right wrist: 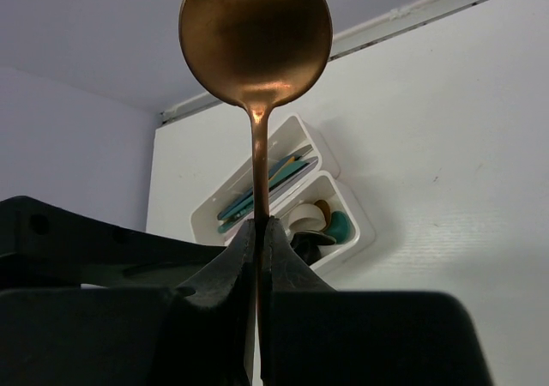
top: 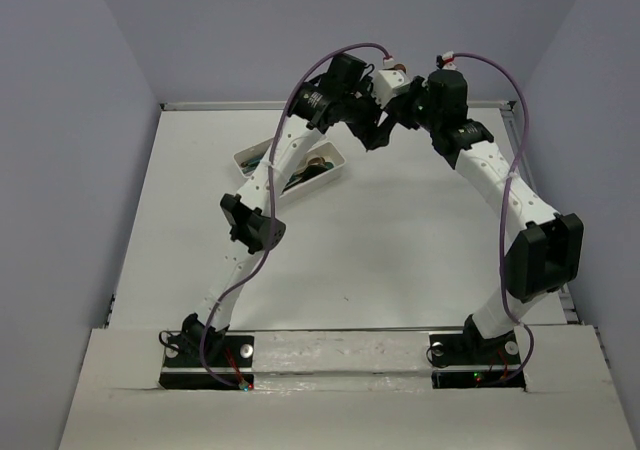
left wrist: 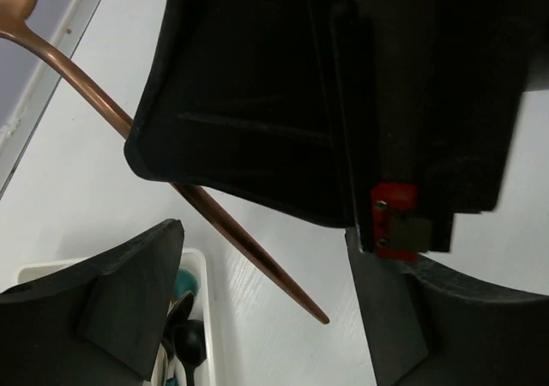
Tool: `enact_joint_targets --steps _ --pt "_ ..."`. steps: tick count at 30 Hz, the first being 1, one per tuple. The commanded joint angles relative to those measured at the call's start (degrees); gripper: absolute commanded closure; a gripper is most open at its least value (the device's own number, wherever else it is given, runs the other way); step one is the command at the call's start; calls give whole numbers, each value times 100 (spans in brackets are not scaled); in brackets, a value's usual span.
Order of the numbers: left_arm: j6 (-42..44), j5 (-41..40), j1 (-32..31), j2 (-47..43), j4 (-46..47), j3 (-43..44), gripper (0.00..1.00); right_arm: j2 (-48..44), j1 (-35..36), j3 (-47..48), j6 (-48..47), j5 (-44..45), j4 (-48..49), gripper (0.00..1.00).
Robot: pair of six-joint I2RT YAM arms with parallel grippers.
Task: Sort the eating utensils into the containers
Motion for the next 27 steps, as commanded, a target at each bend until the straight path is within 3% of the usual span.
enact_joint_targets --steps 1,14,18,27 --pt "-89 -38 12 -85 150 164 18 -360 52 -46 236 -183 485 100" --pt "-89 -21 21 -6 142 172 70 -307 105 -301 508 -394 608 100" --pt "-45 102 3 3 19 155 100 -228 105 -380 658 -508 714 100" --pt "-36 -195 -6 64 -52 14 100 -61 105 -494 658 -570 758 100"
